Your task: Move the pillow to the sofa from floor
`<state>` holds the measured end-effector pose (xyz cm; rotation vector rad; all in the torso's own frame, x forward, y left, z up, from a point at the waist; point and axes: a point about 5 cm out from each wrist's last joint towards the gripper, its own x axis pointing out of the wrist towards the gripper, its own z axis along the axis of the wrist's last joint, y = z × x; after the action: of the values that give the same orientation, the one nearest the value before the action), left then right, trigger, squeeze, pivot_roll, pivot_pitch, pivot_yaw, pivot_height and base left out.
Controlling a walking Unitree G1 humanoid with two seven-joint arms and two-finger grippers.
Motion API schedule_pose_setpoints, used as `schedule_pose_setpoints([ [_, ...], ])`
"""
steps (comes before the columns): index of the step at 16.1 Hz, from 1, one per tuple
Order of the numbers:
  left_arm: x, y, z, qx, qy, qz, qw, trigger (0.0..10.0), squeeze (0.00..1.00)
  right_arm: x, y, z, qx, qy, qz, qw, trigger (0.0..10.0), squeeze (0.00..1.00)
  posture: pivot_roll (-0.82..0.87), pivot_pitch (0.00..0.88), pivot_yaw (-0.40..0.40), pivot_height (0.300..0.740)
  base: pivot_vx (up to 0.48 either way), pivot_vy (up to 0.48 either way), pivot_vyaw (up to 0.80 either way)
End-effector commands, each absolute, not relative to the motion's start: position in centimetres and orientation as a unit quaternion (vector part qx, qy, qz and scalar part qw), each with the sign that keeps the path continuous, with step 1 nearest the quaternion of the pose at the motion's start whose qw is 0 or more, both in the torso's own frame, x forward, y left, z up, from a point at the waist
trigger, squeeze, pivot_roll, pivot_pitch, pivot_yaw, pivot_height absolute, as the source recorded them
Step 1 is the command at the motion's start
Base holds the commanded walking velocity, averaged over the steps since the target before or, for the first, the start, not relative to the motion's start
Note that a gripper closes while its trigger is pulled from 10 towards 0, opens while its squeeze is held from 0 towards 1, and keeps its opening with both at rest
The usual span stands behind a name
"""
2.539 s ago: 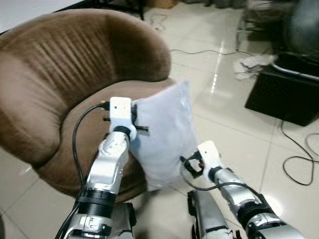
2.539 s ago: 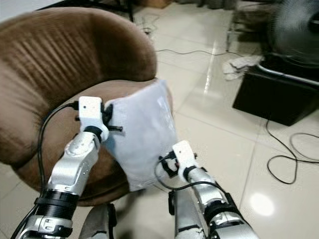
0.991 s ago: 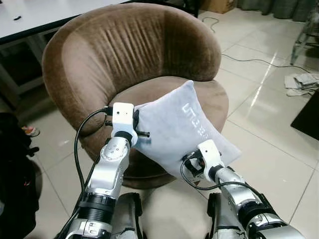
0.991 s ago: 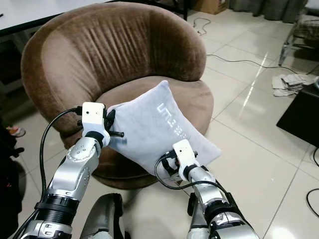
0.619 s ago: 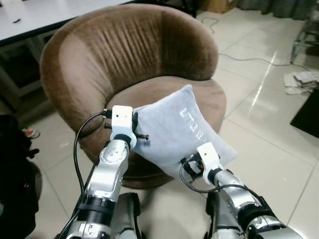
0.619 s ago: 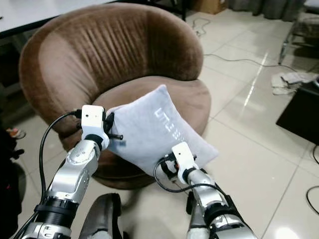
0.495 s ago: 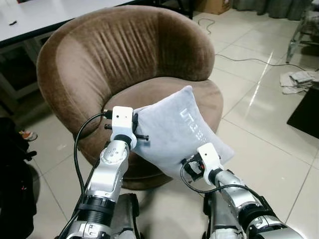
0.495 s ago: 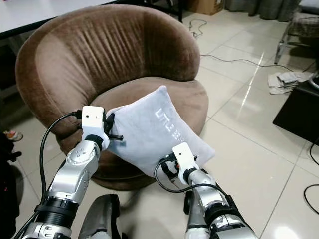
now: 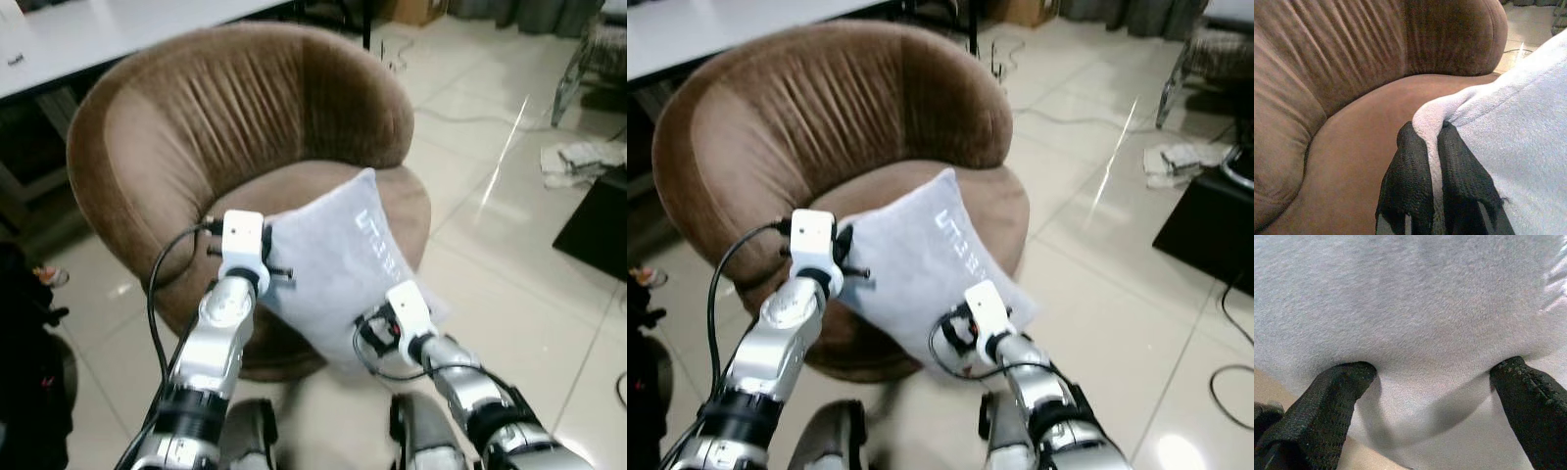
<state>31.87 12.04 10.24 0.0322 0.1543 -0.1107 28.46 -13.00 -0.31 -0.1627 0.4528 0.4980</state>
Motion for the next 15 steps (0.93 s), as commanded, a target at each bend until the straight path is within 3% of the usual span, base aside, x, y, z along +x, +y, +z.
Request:
schedule_pose_setpoints([
  [1, 32.2, 12.3, 11.1, 0.022, 0.055, -0.046, 0.997, 10.0, 0.00, 29.0, -12.4, 0.2, -0.078, 0.213, 0.254, 0.940, 10.0, 0.00, -0.11, 0.000, 0.064, 0.694, 0.000, 0.000, 0.00],
  [6, 32.3, 13.1, 9.9, -0.017, 0.082, -0.016, 0.996, 10.0, 0.00, 29.5, -12.9, 0.7, -0.067, 0.201, 0.223, 0.951, 10.0, 0.00, -0.11, 0.000, 0.063, 0.740, 0.000, 0.000, 0.00],
  [11, 31.2, 16.3, 7.5, -0.027, 0.107, 0.053, 0.992, 10.0, 0.00, 30.9, -12.5, 2.1, -0.071, 0.178, 0.221, 0.956, 10.0, 0.00, -0.05, 0.000, 0.018, 0.740, 0.000, 0.000, 0.00],
  [15, 30.8, 17.1, 7.3, -0.017, 0.099, 0.075, 0.992, 10.0, 0.00, 31.7, -11.8, 2.9, -0.091, 0.174, 0.242, 0.950, 10.0, 0.00, 0.04, 0.000, -0.060, 0.740, 0.000, 0.000, 0.00],
])
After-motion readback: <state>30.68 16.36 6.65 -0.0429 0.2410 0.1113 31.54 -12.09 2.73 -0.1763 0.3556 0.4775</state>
